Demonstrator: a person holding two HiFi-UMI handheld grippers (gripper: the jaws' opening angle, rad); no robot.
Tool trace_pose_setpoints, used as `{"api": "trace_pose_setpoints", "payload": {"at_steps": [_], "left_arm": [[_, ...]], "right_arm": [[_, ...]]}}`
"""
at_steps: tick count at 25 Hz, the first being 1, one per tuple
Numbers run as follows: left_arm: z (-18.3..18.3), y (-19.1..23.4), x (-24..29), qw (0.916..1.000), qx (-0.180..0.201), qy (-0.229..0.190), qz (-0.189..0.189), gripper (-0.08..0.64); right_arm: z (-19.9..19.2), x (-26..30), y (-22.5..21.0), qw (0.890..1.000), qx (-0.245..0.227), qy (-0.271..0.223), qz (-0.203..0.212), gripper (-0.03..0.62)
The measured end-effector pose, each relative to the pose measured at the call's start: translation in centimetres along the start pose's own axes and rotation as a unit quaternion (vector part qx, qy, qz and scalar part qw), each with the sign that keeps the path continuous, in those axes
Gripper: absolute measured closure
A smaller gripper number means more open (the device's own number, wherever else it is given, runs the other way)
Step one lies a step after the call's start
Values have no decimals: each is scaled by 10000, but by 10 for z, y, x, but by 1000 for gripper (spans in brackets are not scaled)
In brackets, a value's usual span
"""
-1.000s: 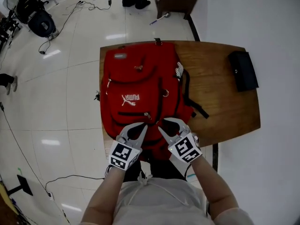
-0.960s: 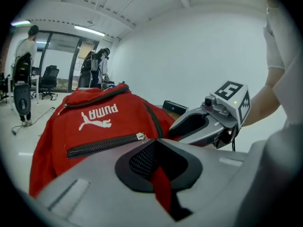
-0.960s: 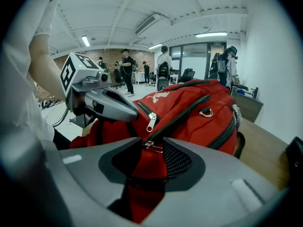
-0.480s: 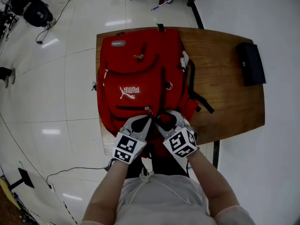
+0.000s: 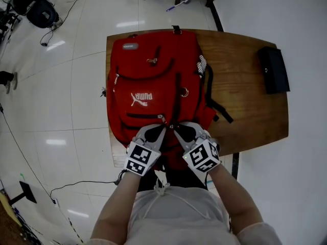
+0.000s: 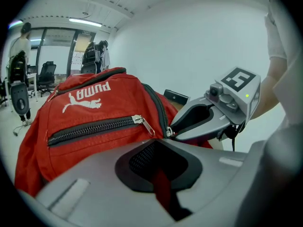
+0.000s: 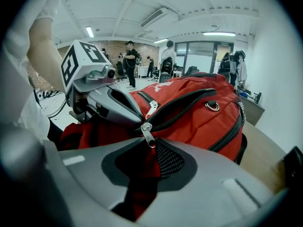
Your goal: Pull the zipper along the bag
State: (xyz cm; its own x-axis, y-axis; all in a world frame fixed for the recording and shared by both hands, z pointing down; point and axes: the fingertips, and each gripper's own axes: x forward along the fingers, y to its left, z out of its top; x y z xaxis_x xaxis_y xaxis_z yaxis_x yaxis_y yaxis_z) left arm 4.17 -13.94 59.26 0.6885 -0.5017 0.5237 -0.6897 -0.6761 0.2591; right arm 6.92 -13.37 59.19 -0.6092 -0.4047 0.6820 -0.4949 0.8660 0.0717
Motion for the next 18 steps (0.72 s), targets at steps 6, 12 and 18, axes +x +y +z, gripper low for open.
{"api": "trace_pose_setpoints", "payload": {"at_steps": [6,12,18], "left_arm": [[-1,0,2,9999,-66,86,-42,557],[-1,0,2,9999,-62,56,-69,555],[-3,0,2,10000,-28,83,-31,555]], "right_arm": [[7,-19,7,9984,54,-126,555,535],[8,-25,9,9950,331,-30,940,538],[9,-30,-3,9937,140,154,1101,538]]}}
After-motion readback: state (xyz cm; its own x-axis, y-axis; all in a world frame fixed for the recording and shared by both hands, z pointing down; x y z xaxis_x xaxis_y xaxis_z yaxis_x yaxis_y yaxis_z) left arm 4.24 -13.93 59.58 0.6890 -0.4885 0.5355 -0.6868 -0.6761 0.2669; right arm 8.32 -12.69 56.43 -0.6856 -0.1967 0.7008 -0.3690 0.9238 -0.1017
